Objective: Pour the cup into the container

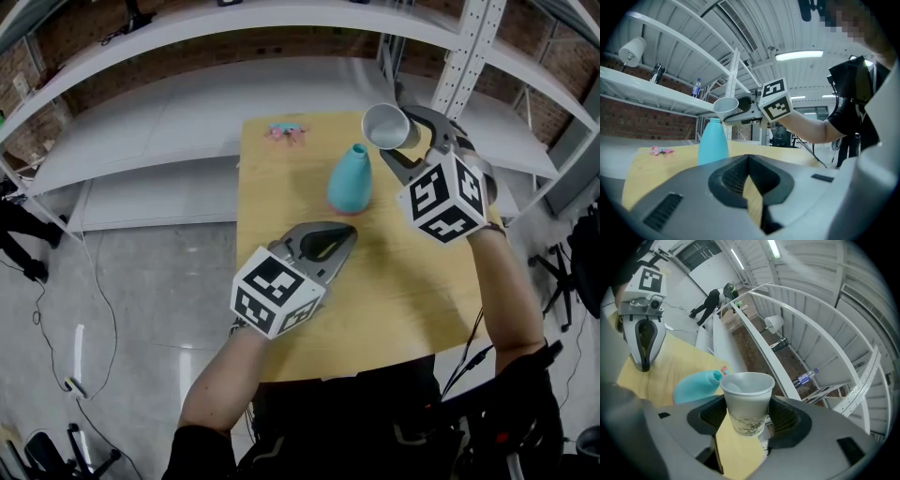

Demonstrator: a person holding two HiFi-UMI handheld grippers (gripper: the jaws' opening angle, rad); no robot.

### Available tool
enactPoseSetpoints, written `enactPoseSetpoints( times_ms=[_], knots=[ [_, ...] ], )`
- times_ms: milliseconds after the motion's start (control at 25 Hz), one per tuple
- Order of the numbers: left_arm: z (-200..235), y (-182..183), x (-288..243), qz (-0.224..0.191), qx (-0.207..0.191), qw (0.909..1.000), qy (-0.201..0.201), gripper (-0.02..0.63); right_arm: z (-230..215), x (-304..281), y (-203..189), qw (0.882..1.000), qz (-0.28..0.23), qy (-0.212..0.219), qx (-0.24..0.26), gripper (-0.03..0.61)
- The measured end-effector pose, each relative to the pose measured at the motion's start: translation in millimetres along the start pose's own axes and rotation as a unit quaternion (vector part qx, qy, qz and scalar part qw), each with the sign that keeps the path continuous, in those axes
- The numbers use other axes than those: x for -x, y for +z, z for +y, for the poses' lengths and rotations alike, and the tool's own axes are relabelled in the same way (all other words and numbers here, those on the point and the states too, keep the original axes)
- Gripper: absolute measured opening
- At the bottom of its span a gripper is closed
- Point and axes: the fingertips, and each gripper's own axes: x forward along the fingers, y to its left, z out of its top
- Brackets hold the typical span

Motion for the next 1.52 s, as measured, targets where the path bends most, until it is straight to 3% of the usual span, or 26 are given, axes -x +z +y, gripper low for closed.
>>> enactPoseSetpoints(
  times_ms=[720, 1520],
  knots=[
    [3, -1, 5, 0.000, 0.001, 0.9999, 0.011, 0.002, 7, -5, 3, 0.998, 0.016, -0.008, 0.052, 0.287],
    [1, -1, 4, -0.001, 0.000, 1.0000, 0.005, 0.002, 11, -9, 4, 0.997, 0.020, -0.009, 0.076, 0.287]
  ],
)
